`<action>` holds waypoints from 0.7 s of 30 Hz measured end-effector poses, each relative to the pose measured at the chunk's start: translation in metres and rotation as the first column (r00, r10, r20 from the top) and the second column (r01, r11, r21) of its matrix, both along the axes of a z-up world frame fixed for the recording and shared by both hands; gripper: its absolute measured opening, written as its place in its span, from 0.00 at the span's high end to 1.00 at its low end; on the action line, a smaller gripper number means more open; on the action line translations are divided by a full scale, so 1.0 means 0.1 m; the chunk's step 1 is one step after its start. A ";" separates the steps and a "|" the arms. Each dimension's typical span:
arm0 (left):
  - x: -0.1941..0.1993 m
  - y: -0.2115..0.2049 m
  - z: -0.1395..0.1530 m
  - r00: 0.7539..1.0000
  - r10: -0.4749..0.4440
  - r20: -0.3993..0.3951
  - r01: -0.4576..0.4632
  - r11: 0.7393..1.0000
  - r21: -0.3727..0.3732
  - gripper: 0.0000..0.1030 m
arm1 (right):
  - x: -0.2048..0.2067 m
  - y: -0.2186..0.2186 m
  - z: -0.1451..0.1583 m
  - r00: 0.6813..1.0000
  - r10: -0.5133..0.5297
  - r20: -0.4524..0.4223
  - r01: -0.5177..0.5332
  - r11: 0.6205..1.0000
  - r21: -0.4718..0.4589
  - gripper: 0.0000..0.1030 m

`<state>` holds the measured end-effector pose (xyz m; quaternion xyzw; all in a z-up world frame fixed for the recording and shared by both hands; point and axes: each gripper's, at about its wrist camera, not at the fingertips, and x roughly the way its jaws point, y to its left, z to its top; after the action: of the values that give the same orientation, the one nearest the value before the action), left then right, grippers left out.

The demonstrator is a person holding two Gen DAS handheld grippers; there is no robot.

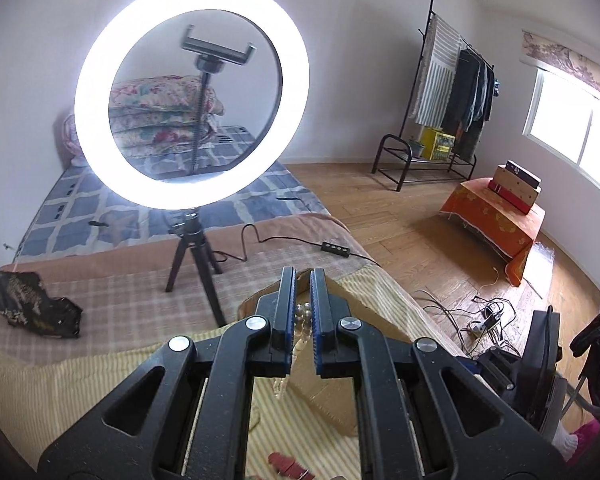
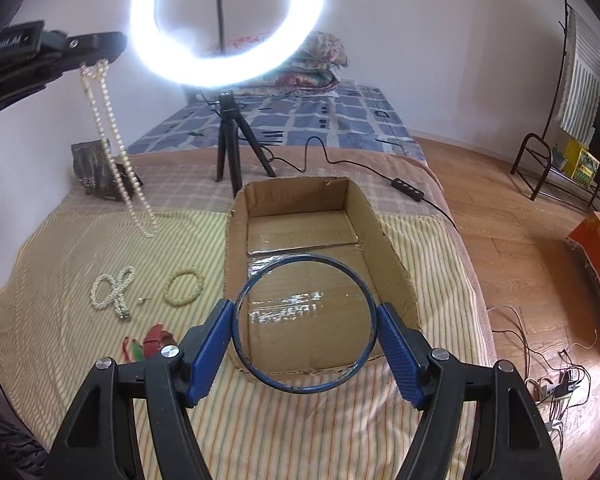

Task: Organize jewelry
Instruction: 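Lift and carry the pearl strand and blue bangle over the cardboard box with both tools, then open the left tool to drop the pearl strand while the right tool releases the bangle into the box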

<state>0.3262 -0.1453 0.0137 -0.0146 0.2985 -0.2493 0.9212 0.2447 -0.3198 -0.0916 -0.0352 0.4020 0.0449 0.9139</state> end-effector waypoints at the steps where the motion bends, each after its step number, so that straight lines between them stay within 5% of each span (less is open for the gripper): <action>1: 0.05 -0.08 -0.02 1.000 -0.006 0.001 0.006 1.000 0.005 0.95 | 0.03 -0.02 -0.02 1.000 -0.003 -0.003 0.003 1.000 0.002 0.28; 21: 0.70 -0.67 -0.81 0.993 -0.018 -0.115 0.029 0.995 0.096 0.95 | 0.40 -0.22 -0.43 0.997 -0.031 -0.069 0.031 0.999 -0.007 0.28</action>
<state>0.3961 -0.2118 -0.0674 0.0195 0.3626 -0.2443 0.8991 0.2846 -0.3419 -0.1350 -0.0299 0.4338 0.0308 0.9000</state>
